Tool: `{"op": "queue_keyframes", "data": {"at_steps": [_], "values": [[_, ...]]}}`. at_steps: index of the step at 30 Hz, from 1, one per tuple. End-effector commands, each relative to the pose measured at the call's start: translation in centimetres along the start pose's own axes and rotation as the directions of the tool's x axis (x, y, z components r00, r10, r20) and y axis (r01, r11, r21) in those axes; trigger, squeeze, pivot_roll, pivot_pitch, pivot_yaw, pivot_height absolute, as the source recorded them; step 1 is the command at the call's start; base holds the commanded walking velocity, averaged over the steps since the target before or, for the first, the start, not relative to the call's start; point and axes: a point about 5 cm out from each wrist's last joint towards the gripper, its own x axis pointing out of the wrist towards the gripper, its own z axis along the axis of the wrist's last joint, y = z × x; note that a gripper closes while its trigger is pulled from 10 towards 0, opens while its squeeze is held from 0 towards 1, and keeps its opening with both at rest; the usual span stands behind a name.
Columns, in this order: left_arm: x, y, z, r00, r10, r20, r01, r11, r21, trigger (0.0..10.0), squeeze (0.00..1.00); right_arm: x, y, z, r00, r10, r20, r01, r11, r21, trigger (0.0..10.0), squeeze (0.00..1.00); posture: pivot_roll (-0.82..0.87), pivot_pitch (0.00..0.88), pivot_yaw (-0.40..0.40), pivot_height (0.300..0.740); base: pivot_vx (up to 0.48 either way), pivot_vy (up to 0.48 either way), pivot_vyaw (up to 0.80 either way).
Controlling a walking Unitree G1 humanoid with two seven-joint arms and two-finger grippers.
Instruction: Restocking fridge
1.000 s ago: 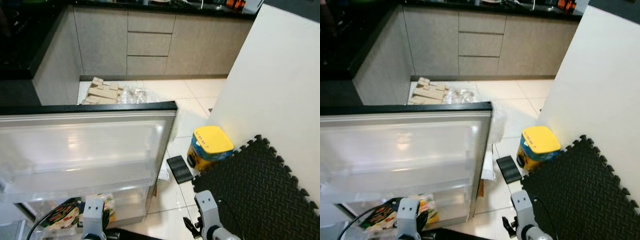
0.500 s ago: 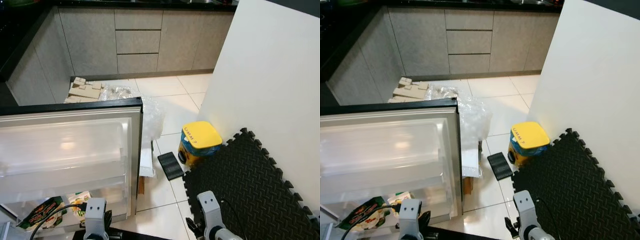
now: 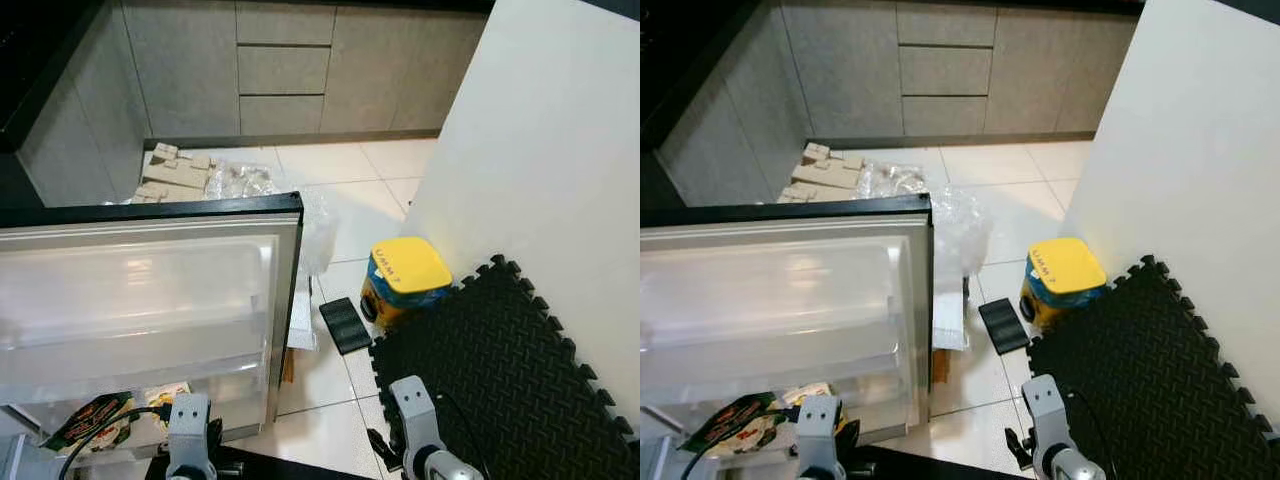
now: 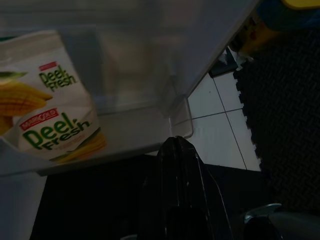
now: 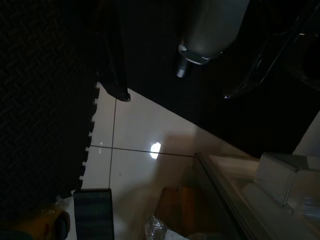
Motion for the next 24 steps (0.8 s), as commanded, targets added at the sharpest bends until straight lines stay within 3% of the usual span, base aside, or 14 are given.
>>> {"op": "queue_keyframes", "data": {"at_steps": [1,22,24], "values": [[-0.31,-0.06,-0.7,0.999,0.006,-0.033,-0.007,1.0,-0.013,10.0,0.0,-0.12,0.05,-0.36,1.0,0.001,-0.013,-0.001,1.0,-0.002,10.0,0.0,-0.05,0.033,-0.097,0.713,-0.368,0.0,0.0],[-0.5,0.31,-1.07,0.998,0.003,-0.065,-0.003,1.0,-0.011,10.0,0.0,-0.33,-0.35,-0.54,1.0,-0.007,-0.012,0.007,1.0,0.006,10.0,0.0,-0.06,0.031,-0.082,0.713,-0.393,0.0,0.0],[-0.49,0.34,-1.11,0.997,0.003,-0.072,-0.004,1.0,-0.006,10.0,0.0,-0.34,-0.38,-0.57,1.0,-0.009,-0.014,0.009,1.0,0.006,10.0,0.0,-0.06,0.029,-0.08,0.713,0.0,0.0,0.0]]}}
